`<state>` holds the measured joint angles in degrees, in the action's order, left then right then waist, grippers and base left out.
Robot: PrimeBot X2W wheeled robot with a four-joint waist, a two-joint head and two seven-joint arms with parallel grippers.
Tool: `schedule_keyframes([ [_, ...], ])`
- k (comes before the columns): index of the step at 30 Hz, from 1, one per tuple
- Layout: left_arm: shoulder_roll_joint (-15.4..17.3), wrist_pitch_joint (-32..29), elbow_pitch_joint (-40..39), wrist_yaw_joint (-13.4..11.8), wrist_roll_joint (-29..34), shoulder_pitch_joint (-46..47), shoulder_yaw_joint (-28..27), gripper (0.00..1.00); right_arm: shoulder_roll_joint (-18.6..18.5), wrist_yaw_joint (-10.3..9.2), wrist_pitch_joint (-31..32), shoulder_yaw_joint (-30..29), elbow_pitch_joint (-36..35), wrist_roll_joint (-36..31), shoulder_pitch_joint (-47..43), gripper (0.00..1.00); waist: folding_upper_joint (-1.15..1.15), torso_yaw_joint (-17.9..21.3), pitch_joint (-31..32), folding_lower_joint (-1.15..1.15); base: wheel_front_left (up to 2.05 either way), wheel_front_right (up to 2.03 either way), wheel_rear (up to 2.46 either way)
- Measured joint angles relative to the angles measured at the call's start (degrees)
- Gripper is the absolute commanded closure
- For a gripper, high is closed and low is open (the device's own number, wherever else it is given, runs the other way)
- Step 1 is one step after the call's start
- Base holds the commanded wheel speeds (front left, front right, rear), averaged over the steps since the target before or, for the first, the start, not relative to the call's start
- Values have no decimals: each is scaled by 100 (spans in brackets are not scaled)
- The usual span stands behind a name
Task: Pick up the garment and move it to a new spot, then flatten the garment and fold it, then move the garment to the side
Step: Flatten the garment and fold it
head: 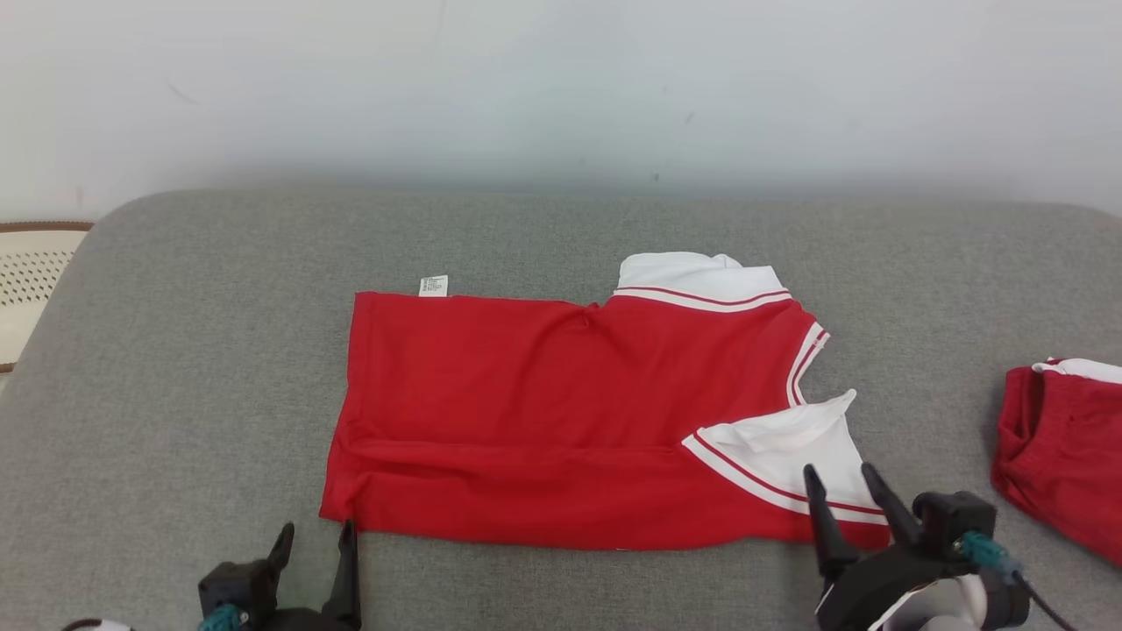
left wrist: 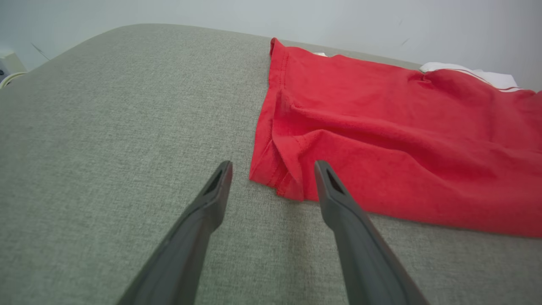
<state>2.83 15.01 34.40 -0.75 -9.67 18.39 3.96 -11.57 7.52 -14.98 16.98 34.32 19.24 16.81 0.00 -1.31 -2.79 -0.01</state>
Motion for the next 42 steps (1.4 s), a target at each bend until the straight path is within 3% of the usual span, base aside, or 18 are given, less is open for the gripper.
schedule_keyframes([
  [12, 0, 0, -118, -40, -155, -268, 215, 0, 137, 0, 0, 137, 255, -67, -42, 0, 0, -174, 11, 1, 0, 0, 0],
  [16, 2, 0, -155, -33, -163, -254, 294, 0, 141, 0, 0, 115, 439, -109, 128, 11, 0, -319, 2, 1, 0, 0, 0],
  [17, 3, 0, -162, -29, -170, -252, 320, 0, 143, 0, 0, 108, 471, -109, 160, 19, 0, -348, -2, 1, 0, 0, 0],
  [18, 2, 0, -166, -29, -180, -249, 341, 0, 146, 0, 0, 109, 517, -109, 187, 39, 0, -379, -5, 1, 0, 0, 0],
  [20, 2, 0, -177, -27, -190, -249, 367, 0, 172, 0, 1, 98, 622, -108, 235, 59, 0, -438, -11, 1, 0, 0, 0],
  [22, 2, 0, -188, -27, -207, -245, 403, 0, 182, 0, 0, 102, 739, -102, 287, 90, 0, -495, -18, 1, 0, 0, 0],
  [23, 3, 0, -189, -26, -218, -237, 413, 0, 191, 0, 0, 104, 801, -74, 309, 100, 0, -524, -22, 1, 0, 0, 0],
  [42, 3, 0, -293, -33, -393, -13, 802, 0, 204, 0, 1, -177, 1766, -143, 1630, 100, 0, -973, -312, 2, 0, 0, 0],
])
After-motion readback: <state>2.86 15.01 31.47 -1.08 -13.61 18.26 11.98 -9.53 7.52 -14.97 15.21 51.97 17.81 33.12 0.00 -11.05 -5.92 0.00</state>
